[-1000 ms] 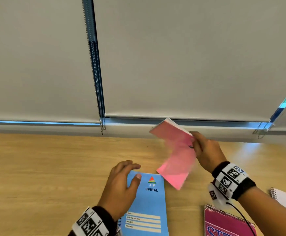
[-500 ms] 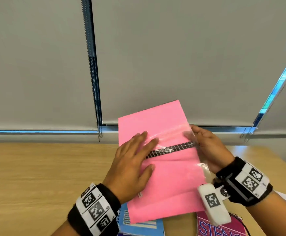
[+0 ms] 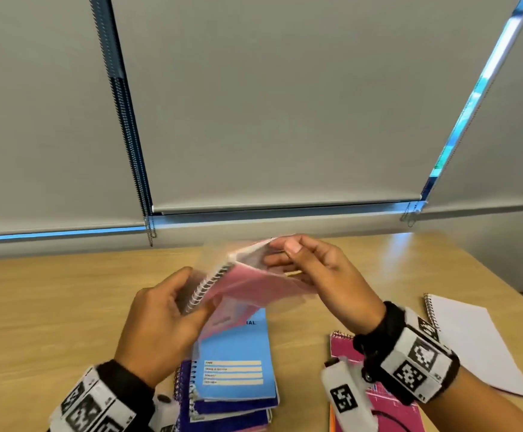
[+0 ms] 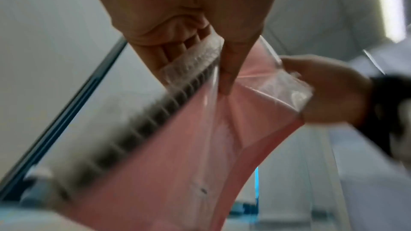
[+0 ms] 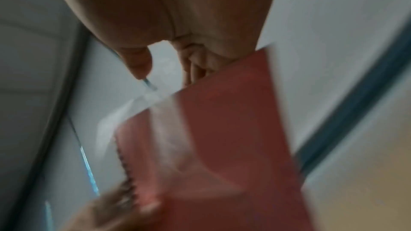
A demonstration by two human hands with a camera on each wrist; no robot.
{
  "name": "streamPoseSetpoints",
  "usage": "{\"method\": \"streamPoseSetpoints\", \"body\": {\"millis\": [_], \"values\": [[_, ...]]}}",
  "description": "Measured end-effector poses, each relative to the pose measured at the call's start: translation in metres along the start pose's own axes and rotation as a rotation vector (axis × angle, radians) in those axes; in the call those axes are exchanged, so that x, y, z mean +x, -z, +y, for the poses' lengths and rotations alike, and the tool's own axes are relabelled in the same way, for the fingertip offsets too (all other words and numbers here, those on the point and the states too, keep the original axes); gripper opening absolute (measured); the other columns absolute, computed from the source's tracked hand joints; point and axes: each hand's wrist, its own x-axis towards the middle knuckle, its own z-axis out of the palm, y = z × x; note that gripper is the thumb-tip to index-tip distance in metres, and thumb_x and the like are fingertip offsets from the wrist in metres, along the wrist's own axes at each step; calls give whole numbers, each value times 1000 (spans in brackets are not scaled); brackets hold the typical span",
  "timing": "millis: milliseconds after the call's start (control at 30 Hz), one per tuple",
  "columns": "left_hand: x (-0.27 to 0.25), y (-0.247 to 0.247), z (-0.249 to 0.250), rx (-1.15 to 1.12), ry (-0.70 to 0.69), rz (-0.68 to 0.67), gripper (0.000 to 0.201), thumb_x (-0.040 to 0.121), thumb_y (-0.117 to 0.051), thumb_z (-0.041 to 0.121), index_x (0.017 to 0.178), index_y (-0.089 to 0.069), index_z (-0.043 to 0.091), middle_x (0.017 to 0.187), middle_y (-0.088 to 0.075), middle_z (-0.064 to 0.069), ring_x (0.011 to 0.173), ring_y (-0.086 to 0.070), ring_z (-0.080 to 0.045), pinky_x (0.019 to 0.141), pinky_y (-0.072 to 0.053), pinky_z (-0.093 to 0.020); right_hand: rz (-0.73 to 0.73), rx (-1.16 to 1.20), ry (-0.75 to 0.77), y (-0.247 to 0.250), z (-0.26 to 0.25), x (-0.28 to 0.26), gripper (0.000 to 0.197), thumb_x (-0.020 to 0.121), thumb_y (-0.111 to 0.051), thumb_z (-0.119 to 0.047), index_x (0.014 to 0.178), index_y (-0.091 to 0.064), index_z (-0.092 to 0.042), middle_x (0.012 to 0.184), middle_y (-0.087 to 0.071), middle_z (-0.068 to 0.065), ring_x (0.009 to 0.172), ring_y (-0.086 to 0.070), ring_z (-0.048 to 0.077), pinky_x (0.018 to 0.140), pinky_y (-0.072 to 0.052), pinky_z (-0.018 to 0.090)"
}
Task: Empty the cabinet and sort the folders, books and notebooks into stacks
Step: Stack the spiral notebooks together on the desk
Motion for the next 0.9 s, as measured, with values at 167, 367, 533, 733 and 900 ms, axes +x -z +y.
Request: {"method": "streamPoseSetpoints", "body": {"millis": [167, 367, 533, 733, 900], "values": [[5, 10, -8, -624, 363, 43, 25, 77, -70, 1, 101, -63, -2, 93, -75, -16, 73, -72, -30, 63, -60, -36, 214, -138, 17, 22, 28, -10, 82, 64, -66, -63, 137, -42, -34, 129, -57, -6, 112, -60, 7, 87, -51, 23], [-10, -15, -8, -793, 636, -141, 25, 84, -65, 20, 102, -67, 3, 95, -75, -15, 77, -72, -26, 65, -57, -30, 12, 469, -275, -17, 56, -25, 44, 89, -67, -25, 129, -55, -10, 120, -67, 14, 104, -67, 31, 80, -56, 38], [-14, -19, -18, -662, 599, -36, 65, 62, -81, 55, 117, -63, 27, 104, -74, 0, 101, -67, -18, 92, -49, -35, 183, 532, -299, -16, 57, -25, 28, 95, -53, -17, 120, -60, -6, 109, -71, 18, 94, -70, 33, 80, -56, 40], [-27, -20, -12, -656, 600, 4, 56, 79, -56, 67, 127, -55, 38, 130, -61, 14, 119, -58, -6, 109, -39, -40, 309, 443, -366, -27, 76, -34, 61, 80, -68, -46, 133, -55, -17, 130, -62, 1, 119, -60, 19, 109, -40, 43], [-38, -27, -23, -685, 621, 55, 26, 91, -51, 49, 112, -62, 38, 105, -68, 31, 104, -59, 12, 101, -39, -24, 261, 543, -457, -28, 82, -37, 48, 86, -63, -45, 123, -64, -14, 123, -66, 12, 116, -61, 33, 107, -39, 54]]}}
